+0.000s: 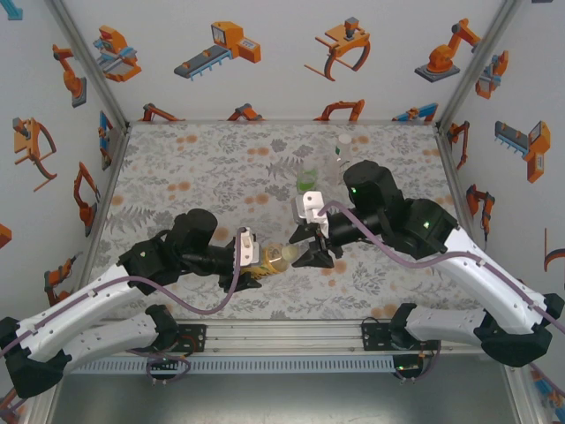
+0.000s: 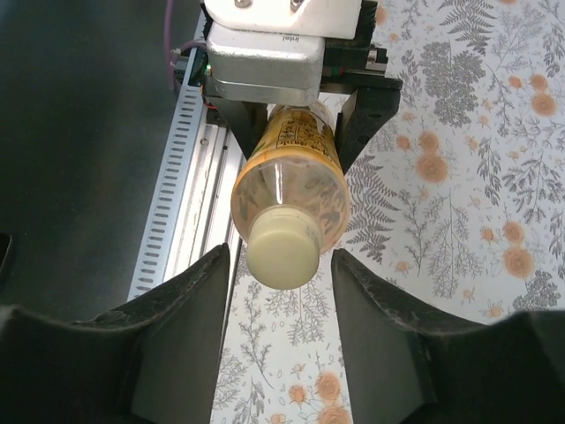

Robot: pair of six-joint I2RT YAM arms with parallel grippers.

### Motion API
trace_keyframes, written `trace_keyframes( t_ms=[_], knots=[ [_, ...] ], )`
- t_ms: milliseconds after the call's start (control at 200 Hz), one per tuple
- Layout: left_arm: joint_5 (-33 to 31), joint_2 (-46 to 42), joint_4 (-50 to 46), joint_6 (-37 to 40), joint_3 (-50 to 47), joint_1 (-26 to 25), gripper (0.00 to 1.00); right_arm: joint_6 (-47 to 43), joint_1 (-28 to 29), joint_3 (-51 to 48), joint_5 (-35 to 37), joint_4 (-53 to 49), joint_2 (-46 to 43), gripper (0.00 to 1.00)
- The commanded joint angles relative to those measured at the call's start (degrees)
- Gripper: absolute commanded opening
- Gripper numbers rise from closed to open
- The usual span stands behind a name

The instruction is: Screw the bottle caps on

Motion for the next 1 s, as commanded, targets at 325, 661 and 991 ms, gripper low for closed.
trace_keyframes(
  t_ms=[325,661,991],
  knots=[
    [0.82,-0.50,-0.29,0.71,1.06,-0.13,0.00,5.61,-0.12,-1.13,-0.13,4.93,-0.52,0.22],
    [-3.67,-0.79,-0.38,0.73,0.66,-0.13,0.00,47.46,-0.18,-4.08,17.47,10.82,0.09,0.00],
    [-8.46,-1.38,2.51,-0.52,-0.09,-0.15,0.00,87.27,-0.19,-5.13,23.05,5.82,1.35,0.00]
  ],
)
